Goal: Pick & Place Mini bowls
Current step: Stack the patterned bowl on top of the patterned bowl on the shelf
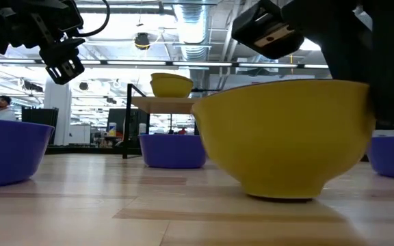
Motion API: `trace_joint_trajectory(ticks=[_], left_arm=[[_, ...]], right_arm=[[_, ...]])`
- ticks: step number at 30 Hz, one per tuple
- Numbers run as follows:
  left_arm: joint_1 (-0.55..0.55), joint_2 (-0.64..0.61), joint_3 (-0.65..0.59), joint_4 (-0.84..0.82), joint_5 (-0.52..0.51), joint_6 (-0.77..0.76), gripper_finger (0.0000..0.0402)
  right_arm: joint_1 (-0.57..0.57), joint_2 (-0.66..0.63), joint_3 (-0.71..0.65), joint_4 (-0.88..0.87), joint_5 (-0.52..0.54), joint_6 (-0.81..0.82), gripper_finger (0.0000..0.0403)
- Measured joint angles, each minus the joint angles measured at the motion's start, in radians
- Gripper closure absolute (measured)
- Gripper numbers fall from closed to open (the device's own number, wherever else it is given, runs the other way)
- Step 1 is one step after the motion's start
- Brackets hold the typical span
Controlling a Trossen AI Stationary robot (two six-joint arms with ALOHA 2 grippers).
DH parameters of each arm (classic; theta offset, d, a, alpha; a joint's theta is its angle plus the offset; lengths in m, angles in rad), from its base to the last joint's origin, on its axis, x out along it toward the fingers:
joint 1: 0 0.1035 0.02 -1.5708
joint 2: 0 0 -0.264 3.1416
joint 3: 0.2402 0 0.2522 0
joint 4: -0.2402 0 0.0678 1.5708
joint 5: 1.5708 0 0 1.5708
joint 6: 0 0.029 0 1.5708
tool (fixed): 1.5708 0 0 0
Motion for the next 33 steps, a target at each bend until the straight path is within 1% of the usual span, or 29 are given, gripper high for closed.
trace_joint_trajectory(ticks=[3, 6, 11, 13, 20, 24, 28, 33], left_arm=[[0.0, 0.0, 0.0, 0.0, 0.0, 0.0, 0.0198], [0.0, 0.0, 0.0, 0.0, 0.0, 0.0, 0.0198], [0.0, 0.0, 0.0, 0.0, 0.0, 0.0, 0.0198], [0.0, 0.0, 0.0, 0.0, 0.0, 0.0, 0.0198], [0.0, 0.0, 0.0, 0.0, 0.0, 0.0, 0.0198], [0.0, 0.0, 0.0, 0.0, 0.0, 0.0, 0.0198], [0.0, 0.0, 0.0, 0.0, 0.0, 0.001, 0.0198], [0.0, 0.0, 0.0, 0.0, 0.0, 0.001, 0.0198]], right_arm=[[-0.002, -0.002, 0.001, 0.0, 0.005, 0.002, 0.0396], [-0.001, -0.001, 0.0, 0.003, 0.033, 0.032, 0.0393], [-0.002, 0.001, -0.001, 0.007, 0.05, 0.023, 0.0391], [-0.002, 0.004, -0.004, 0.011, 0.046, 0.021, 0.0377], [-0.014, 0.008, -0.006, 0.015, 0.036, 0.023, 0.0303], [-0.023, 0.008, -0.006, 0.017, 0.038, 0.023, 0.0271], [-0.029, 0.008, -0.006, 0.019, 0.039, 0.02, 0.0257], [-0.03, 0.008, -0.006, 0.026, 0.041, 0.018, 0.0265]])
